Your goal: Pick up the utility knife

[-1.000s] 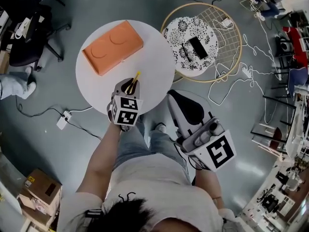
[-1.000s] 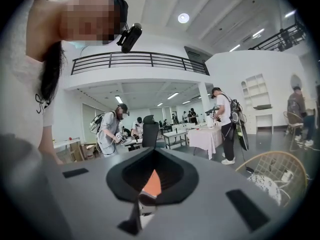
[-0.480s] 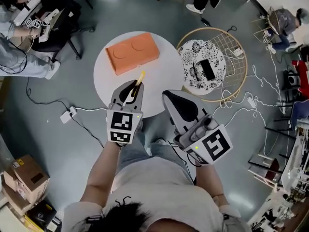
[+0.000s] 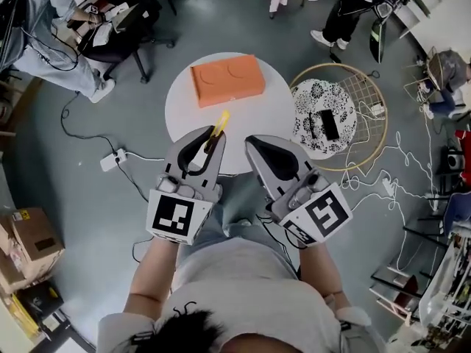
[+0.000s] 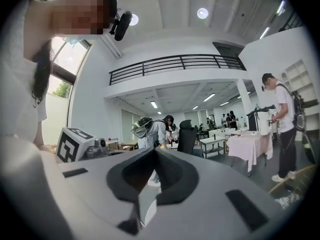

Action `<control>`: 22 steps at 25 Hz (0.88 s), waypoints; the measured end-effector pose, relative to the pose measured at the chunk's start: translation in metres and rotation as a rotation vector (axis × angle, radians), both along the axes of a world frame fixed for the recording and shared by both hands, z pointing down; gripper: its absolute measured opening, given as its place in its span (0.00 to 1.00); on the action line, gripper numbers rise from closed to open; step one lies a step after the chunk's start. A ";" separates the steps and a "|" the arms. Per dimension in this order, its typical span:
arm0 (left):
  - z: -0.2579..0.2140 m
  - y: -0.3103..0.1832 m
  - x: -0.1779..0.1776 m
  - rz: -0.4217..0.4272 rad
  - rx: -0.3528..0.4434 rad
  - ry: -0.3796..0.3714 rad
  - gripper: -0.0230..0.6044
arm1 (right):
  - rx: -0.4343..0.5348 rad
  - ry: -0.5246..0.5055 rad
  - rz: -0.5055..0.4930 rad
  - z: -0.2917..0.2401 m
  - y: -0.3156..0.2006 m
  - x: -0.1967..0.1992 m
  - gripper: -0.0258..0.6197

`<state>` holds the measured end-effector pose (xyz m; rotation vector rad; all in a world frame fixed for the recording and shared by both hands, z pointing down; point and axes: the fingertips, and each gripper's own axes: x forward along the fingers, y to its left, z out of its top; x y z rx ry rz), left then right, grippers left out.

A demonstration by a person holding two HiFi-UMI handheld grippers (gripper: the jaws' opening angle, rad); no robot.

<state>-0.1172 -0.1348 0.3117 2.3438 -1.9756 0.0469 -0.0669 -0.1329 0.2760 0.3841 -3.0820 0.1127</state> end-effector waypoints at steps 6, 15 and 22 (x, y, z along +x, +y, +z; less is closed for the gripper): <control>-0.009 0.028 -0.008 -0.024 0.029 0.012 0.14 | 0.015 -0.003 -0.041 -0.004 0.019 -0.011 0.05; -0.031 0.038 0.000 0.024 0.105 0.023 0.14 | 0.065 0.007 -0.012 -0.007 0.025 -0.008 0.05; -0.041 0.041 0.002 0.049 0.126 0.018 0.14 | 0.074 0.001 -0.009 -0.011 0.029 -0.007 0.05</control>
